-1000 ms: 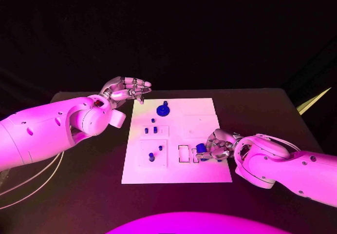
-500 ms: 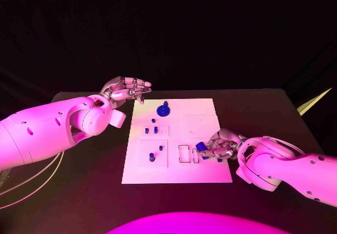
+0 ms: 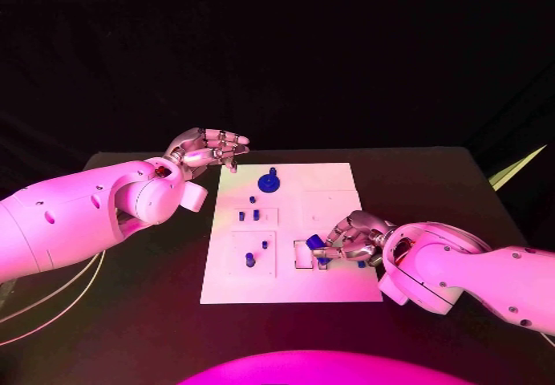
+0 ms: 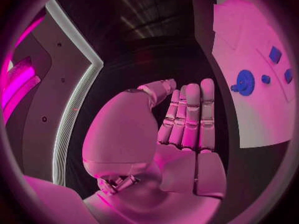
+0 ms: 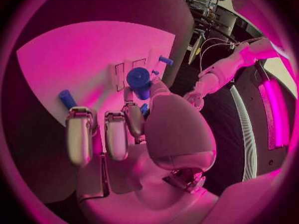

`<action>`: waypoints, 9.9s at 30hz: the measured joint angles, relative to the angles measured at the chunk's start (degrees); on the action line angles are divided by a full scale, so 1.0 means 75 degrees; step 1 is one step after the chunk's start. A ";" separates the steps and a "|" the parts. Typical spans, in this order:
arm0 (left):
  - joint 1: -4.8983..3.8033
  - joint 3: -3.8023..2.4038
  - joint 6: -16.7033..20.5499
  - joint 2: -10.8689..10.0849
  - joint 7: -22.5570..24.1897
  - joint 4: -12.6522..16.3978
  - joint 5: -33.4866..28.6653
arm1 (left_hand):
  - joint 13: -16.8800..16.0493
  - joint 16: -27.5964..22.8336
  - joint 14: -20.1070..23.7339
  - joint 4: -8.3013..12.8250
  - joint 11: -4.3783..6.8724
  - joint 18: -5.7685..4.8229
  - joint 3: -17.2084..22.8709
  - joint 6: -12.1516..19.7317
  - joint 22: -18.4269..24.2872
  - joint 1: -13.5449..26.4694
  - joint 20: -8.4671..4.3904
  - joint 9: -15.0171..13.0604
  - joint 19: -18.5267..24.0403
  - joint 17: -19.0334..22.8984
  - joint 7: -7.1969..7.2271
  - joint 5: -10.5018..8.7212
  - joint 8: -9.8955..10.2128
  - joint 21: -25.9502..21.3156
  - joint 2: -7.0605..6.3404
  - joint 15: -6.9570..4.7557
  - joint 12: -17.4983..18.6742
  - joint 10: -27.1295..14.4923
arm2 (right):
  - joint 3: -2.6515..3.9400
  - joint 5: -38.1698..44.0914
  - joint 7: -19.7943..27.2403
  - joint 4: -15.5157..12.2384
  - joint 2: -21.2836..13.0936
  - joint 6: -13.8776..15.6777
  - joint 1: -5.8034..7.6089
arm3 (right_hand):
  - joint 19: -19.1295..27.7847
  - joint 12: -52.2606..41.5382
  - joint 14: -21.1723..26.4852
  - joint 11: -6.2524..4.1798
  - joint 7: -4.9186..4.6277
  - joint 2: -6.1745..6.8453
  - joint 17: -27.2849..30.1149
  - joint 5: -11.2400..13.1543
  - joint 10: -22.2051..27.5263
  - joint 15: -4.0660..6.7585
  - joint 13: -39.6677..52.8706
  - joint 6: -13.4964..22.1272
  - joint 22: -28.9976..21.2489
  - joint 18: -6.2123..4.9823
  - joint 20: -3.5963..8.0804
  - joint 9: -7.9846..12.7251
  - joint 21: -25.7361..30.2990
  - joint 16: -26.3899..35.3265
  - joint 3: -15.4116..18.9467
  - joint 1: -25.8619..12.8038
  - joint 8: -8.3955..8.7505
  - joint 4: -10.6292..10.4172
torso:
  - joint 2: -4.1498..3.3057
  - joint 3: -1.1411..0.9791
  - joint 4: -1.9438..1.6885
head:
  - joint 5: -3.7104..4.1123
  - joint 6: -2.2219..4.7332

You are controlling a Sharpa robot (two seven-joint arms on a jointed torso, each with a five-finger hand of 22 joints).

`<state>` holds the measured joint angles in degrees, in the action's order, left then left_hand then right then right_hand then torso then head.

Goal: Assemble the parts on the task board

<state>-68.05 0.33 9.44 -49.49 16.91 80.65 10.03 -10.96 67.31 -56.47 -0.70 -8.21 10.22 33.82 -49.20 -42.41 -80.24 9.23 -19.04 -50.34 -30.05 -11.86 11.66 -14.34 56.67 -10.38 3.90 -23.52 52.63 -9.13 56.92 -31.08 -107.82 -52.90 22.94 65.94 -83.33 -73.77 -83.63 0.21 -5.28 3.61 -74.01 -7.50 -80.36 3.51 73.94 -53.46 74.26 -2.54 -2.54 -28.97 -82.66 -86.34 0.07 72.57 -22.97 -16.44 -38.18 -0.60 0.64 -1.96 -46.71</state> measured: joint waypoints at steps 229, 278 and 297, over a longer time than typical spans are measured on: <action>0.0008 0.0014 0.0000 -0.0185 0.0003 0.0154 -0.0036 | 0.0000 0.0003 0.0002 -0.0002 0.0002 0.0000 0.0001 0.0107 0.0012 -0.0039 0.0000 0.0003 0.0000 0.0045 0.0025 0.0000 -0.0164 -0.0061 0.0039 0.0000 -0.0124 -0.0086 | -0.0035 0.1723 -0.0436 0.0558 0.0496 -0.0152 -0.0430 | -0.0052 0.0000 -0.0051 -0.0136 0.0275 0.0737 -0.0002 0.0111 -0.0329 0.0110 0.0183 -0.0557 0.0000 0.0004 0.0057 -0.1079 -0.0266 -0.0118 -0.4236 -0.1965 -0.0234 0.0566 | 0.0009 -0.0010 0.0050 | 0.0130 -0.0127; 0.0008 0.0015 -0.0004 -0.0177 0.0016 0.0132 -0.0037 | -0.0001 0.0003 0.0002 -0.0002 0.0002 0.0000 0.0001 0.0107 0.0013 -0.0039 0.0000 0.0006 -0.0001 0.0050 0.0025 0.0000 -0.0201 -0.0061 0.0039 0.0001 -0.0125 -0.0087 | -0.0033 0.2137 0.2331 0.0884 0.0090 0.1288 -0.0582 | -0.0064 0.0238 -0.0053 0.0163 -0.0138 0.0575 -0.0002 0.0110 -0.0299 -0.0112 0.0182 -0.0203 0.0000 0.0010 -0.0099 -0.0310 0.0030 -0.0147 -0.5138 0.0028 0.0658 0.2274 | 0.0003 -0.0017 0.0046 | 0.0143 -0.0089; 0.0009 0.0016 -0.0016 -0.0178 0.0009 0.0130 -0.0037 | -0.0001 0.0003 0.0002 -0.0002 0.0001 0.0000 0.0001 0.0108 0.0014 -0.0039 0.0000 0.0007 0.0000 0.0051 0.0026 0.0001 -0.0202 -0.0061 0.0039 0.0001 -0.0125 -0.0088 | -0.0041 0.2261 0.1983 0.1057 0.0390 0.0850 -0.0742 | -0.0064 0.0237 -0.0053 0.0162 -0.0054 0.0574 -0.0002 0.0110 -0.0300 -0.0112 0.0182 -0.0444 0.0000 0.0010 -0.0099 -0.0255 -0.0004 -0.0176 -0.5098 0.0028 0.0657 0.2344 | -0.0002 -0.0014 0.0045 | 0.0105 -0.0165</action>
<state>-67.98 0.45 9.32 -50.83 16.98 81.63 9.75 -10.96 67.33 -56.45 -0.72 -8.20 10.22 33.83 -48.39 -42.30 -80.53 9.23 -18.99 -50.34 -29.67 -11.67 11.66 -15.85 56.21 -10.09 3.91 -24.45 51.97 -9.44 73.87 -16.21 -99.89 -49.97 29.32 60.38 -83.80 -71.99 -84.02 1.42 -5.68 7.91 -74.02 -6.67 -82.62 2.67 75.30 -56.79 74.26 -2.47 -3.29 -30.89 -82.69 -87.67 -38.17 72.78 -18.04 1.13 -38.19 -0.70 0.98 -1.16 -47.94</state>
